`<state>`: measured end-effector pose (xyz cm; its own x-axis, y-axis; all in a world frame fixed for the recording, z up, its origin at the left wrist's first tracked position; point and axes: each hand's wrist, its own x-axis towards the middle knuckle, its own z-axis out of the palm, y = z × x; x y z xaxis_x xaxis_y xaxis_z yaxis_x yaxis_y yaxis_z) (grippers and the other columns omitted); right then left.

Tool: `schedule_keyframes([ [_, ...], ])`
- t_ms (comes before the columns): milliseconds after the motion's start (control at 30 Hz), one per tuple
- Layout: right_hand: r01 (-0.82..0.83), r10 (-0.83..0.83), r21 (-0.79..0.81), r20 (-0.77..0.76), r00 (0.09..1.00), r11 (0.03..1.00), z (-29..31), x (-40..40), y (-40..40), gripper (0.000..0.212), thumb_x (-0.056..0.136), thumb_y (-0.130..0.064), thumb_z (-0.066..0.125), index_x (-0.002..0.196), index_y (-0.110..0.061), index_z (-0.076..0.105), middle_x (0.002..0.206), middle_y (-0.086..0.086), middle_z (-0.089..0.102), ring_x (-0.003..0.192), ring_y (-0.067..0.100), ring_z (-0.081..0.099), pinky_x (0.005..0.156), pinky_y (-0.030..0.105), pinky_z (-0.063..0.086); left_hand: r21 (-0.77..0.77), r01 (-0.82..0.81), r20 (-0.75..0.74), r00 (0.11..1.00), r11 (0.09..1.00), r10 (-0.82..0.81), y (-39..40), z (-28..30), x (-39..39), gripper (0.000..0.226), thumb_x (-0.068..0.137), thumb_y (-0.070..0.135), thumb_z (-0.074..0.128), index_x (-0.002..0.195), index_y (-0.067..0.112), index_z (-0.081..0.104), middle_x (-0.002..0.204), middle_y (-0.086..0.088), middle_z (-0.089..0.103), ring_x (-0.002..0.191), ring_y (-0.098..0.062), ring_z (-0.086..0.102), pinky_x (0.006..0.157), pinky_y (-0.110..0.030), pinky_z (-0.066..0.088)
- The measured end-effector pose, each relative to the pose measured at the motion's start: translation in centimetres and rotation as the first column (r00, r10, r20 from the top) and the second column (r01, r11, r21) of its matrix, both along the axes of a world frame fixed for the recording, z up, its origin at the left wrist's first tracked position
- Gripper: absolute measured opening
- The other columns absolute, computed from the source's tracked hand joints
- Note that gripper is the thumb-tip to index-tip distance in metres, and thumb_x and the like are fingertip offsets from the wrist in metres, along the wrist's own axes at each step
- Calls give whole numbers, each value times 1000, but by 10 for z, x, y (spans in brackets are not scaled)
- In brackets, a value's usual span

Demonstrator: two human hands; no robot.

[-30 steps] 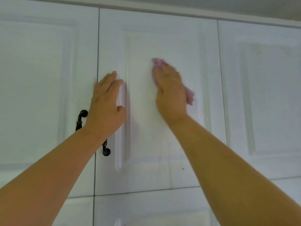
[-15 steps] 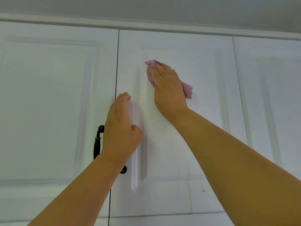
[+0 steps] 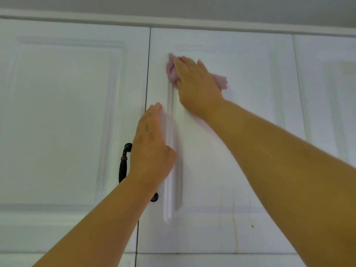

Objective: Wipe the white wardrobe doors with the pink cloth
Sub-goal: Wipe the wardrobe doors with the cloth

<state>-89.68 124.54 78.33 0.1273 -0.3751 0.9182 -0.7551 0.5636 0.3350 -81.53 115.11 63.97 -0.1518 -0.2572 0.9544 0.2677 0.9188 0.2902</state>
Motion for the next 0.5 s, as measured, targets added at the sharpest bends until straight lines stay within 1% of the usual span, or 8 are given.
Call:
schedule_keyframes([
  [67, 18, -16, -55, 43, 999, 998, 23, 5, -9, 58, 91, -2, 39, 149, -7, 37, 143, 7, 53, 137, 24, 42, 120, 38, 22, 9, 4, -2, 1000, 1000, -4, 0, -1, 0, 93, 78, -16, 51, 157, 23, 20, 160, 8, 26, 148, -9, 20, 121, -26, 22],
  [133, -20, 28, -126, 58, 998, 992, 22, 7, -16, 56, 92, -4, 38, 148, -8, 41, 135, 6, 57, 129, 23, 48, 119, 37, 24, 1, 8, -17, 1000, 1000, -8, -1, -2, 0, 91, 79, -15, 51, 157, 22, 22, 159, 7, 28, 148, -10, 23, 121, -28, 25],
  [233, -117, 120, -175, 8, 993, 978, -25, 3, -18, 57, 91, -9, 38, 148, -7, 45, 135, 6, 58, 130, 22, 48, 121, 35, 18, -39, 9, -93, 996, 999, -13, -6, -7, 0, 84, 78, -13, 52, 154, 14, 28, 155, 1, 36, 144, -13, 31, 117, -25, 29],
  [333, -195, 197, -123, 6, 980, 973, -105, -2, -7, 54, 92, -10, 41, 145, -8, 50, 142, 6, 57, 139, 19, 43, 125, 38, 16, -85, 34, -127, 991, 996, -45, -10, -24, -4, 81, 76, -15, 53, 151, 6, 29, 151, -10, 38, 141, -22, 35, 115, -34, 36],
  [367, -224, 227, -94, 20, 974, 970, -138, -3, 0, 52, 92, -8, 45, 143, -8, 53, 143, 6, 58, 141, 19, 42, 125, 40, 17, -84, 52, -105, 993, 995, -60, -8, -33, -5, 81, 78, -15, 54, 152, 6, 27, 152, -11, 36, 142, -22, 34, 117, -32, 33],
  [400, -266, 268, -61, 29, 963, 962, -166, -2, 3, 50, 93, -6, 47, 142, -9, 56, 142, 5, 58, 141, 18, 43, 124, 41, 18, -88, 50, -92, 994, 995, -59, -9, -37, -2, 81, 81, -14, 54, 153, 7, 25, 154, -12, 33, 143, -19, 31, 118, -22, 27],
  [467, -313, 311, 35, 50, 949, 949, -217, -4, 17, 46, 93, -2, 50, 138, -8, 60, 140, 4, 61, 142, 18, 43, 124, 42, 21, -92, 33, -37, 999, 995, -36, -8, -44, 0, 81, 86, -14, 53, 156, 11, 21, 159, -11, 26, 144, -12, 24, 110, -1, 12],
  [500, -316, 313, 89, 50, 948, 944, -235, -7, 24, 46, 91, 2, 52, 135, -7, 62, 140, 4, 61, 142, 18, 44, 123, 43, 22, -116, 2, -12, 1000, 993, -3, -7, -47, 0, 82, 85, -17, 50, 156, 11, 20, 161, -10, 23, 146, -13, 20, 108, 2, 7],
])
